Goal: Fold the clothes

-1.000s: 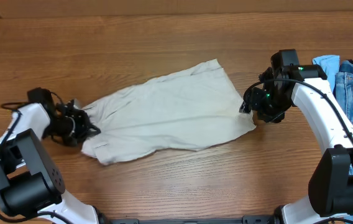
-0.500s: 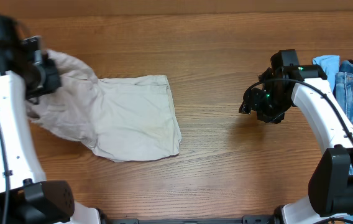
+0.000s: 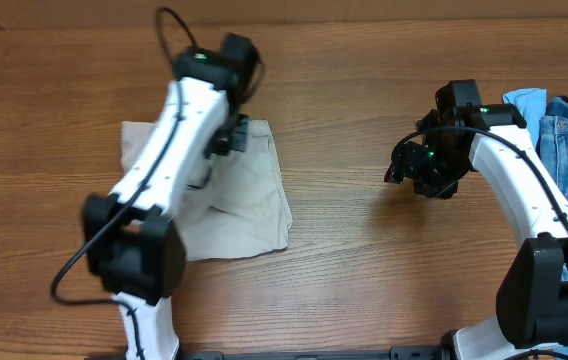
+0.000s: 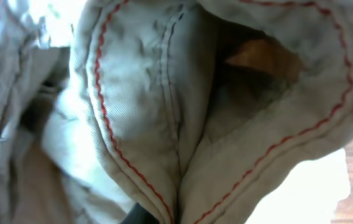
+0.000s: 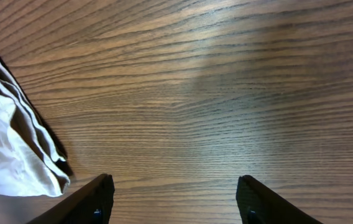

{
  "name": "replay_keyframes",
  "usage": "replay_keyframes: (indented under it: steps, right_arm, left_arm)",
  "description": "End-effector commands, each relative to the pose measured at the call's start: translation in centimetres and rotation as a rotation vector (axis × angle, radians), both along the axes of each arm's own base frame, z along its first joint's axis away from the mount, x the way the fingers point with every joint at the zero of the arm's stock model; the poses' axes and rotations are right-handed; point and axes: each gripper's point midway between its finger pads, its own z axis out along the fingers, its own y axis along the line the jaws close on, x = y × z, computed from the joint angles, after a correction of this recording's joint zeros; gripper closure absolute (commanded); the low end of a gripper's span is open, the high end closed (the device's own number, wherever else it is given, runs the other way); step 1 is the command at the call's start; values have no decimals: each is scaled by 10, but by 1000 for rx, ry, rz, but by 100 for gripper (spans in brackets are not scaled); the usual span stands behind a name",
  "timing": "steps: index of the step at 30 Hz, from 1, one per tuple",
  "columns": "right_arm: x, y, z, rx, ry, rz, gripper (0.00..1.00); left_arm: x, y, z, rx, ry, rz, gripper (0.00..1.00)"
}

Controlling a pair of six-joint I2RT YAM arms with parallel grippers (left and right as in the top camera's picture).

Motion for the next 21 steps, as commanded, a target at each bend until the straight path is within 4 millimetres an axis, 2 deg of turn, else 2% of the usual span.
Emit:
replay_keyframes:
  steps: [1, 4, 5, 6, 7, 10, 11, 13, 15, 16, 18, 21]
  right_arm:
    - [6, 3, 9, 11, -35, 7, 32]
    - [6, 3, 9, 11, -35, 7, 33]
    - [5, 3, 9, 11, -34, 7, 33]
    - [5, 3, 9, 11, -34, 7, 33]
    - [5, 3, 9, 11, -33, 7, 32]
    - [5, 2, 9, 10, -32, 7, 32]
    - [4, 2, 9, 10, -30, 7, 32]
    - [3, 2, 9, 10, -25, 7, 32]
    - [3, 2, 9, 10, -25, 10, 32]
    - [3, 2, 9, 9, -23, 10, 33]
    - [2, 2, 9, 9, -21, 10, 32]
    - [2, 2, 9, 9, -21, 10, 33]
  left_arm:
    - [3, -30, -12, -25, -23, 53, 73]
    - [1, -43, -5, -22, -43, 18, 54]
    - [1, -43, 5, -29, -56, 27, 50]
    - [2, -42, 23, -38, -75, 34, 40]
    - [3, -40, 35, -45, -93, 39, 37]
    - [8, -22, 87, -73, -176, 50, 21]
    - [7, -10, 102, -76, -195, 61, 20]
    - [5, 18, 113, -75, -200, 117, 22]
    - [0, 36, 110, -79, -161, 165, 27]
    - [-5, 41, 101, -130, -98, 167, 27]
    - [-14, 38, 83, -236, 6, 140, 22]
    - [-25, 41, 45, -256, 112, 151, 18]
